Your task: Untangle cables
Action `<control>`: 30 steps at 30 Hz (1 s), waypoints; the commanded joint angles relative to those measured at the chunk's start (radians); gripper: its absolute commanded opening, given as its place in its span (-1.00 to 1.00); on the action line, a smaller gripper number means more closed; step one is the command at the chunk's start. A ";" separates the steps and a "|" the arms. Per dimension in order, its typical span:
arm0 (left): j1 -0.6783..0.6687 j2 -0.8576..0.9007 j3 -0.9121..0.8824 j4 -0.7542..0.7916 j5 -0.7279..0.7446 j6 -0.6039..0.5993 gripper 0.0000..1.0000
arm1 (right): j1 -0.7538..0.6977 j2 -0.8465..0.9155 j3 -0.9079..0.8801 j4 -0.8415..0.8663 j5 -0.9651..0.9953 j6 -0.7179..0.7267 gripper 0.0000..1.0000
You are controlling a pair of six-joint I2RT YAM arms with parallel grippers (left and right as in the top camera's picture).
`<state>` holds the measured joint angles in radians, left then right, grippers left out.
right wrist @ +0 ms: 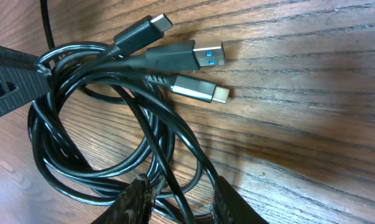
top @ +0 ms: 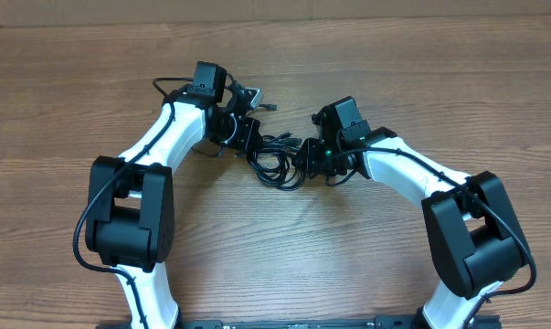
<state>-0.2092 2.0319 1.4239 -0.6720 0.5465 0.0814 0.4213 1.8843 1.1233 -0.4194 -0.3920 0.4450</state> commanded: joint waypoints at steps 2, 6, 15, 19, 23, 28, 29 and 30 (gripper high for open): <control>0.000 -0.026 0.018 0.004 0.027 0.008 -0.92 | 0.005 0.002 -0.005 0.004 -0.003 0.001 -0.39; 0.000 -0.026 0.018 0.004 0.027 0.008 -0.92 | 0.011 0.008 -0.005 0.009 -0.001 0.020 -0.44; 0.000 -0.026 0.018 0.004 0.027 0.008 -0.92 | 0.040 0.050 -0.005 0.054 0.032 0.049 -0.66; 0.000 -0.026 0.018 0.005 0.014 -0.001 -0.92 | 0.035 0.049 -0.002 0.055 0.031 0.049 -0.93; 0.000 -0.026 0.018 0.006 -0.142 -0.114 -0.92 | 0.020 0.038 0.011 0.037 -0.012 0.049 -0.93; 0.000 -0.026 0.018 0.005 -0.199 -0.157 -0.92 | -0.002 -0.018 0.040 -0.039 -0.032 0.045 -0.93; 0.000 -0.026 0.018 0.005 -0.199 -0.157 -0.92 | -0.008 -0.046 0.045 -0.055 -0.032 0.045 -0.92; 0.000 -0.026 0.018 0.005 -0.199 -0.157 -0.92 | -0.012 -0.063 0.045 -0.062 -0.031 0.045 -0.93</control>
<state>-0.2157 2.0315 1.4239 -0.6670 0.4194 -0.0437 0.4316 1.9118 1.1328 -0.4641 -0.4194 0.4896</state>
